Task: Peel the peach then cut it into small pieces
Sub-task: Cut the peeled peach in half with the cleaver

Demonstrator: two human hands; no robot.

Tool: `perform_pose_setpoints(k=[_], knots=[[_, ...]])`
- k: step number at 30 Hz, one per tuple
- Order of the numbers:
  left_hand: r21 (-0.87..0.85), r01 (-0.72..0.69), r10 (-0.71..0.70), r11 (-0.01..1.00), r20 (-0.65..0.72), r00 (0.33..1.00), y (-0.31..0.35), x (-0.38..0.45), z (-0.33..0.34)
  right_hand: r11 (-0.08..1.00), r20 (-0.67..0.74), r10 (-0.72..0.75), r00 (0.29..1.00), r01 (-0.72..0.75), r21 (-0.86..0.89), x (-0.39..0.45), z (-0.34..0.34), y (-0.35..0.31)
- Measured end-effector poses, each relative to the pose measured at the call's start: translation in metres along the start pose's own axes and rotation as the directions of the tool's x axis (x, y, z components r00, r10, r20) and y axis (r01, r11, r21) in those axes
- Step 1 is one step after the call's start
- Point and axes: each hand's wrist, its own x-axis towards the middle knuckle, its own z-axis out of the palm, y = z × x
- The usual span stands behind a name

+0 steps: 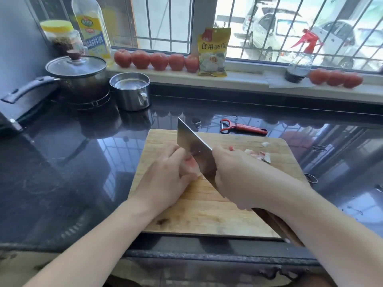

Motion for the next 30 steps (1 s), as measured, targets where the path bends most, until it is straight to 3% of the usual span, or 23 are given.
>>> perform_pose_setpoints(k=[2,6,12,16,19,24,30], knots=[[0.013,0.003,-0.003,1.000,-0.011,1.000,0.002,-0.006,0.004,0.999,-0.041,-0.042,0.998,0.041,-0.032,-0.004,0.003,0.003],[0.039,0.018,-0.016,0.999,-0.026,1.000,-0.007,0.003,0.003,0.998,0.041,0.055,0.998,-0.056,0.016,0.003,0.000,-0.003],[-0.002,0.039,-0.039,0.999,0.000,0.999,-0.007,0.007,0.000,0.996,0.030,0.054,0.998,-0.056,0.071,0.004,0.002,-0.004],[-0.095,0.007,-0.013,0.995,-0.062,0.998,0.009,0.014,-0.013,0.996,-0.061,0.017,0.998,-0.011,0.088,-0.009,-0.010,0.001],[-0.017,-0.049,0.047,0.999,-0.088,0.995,0.011,0.030,-0.023,0.999,-0.154,0.044,0.987,-0.043,0.010,-0.010,-0.025,0.004],[-0.007,-0.005,0.004,1.000,-0.016,1.000,-0.004,0.014,0.005,0.996,-0.064,0.055,0.996,-0.051,0.069,0.002,0.012,-0.004],[0.005,0.019,-0.019,1.000,-0.011,1.000,-0.005,0.023,0.000,0.997,0.030,0.058,0.998,-0.059,0.054,0.013,-0.003,-0.004]])
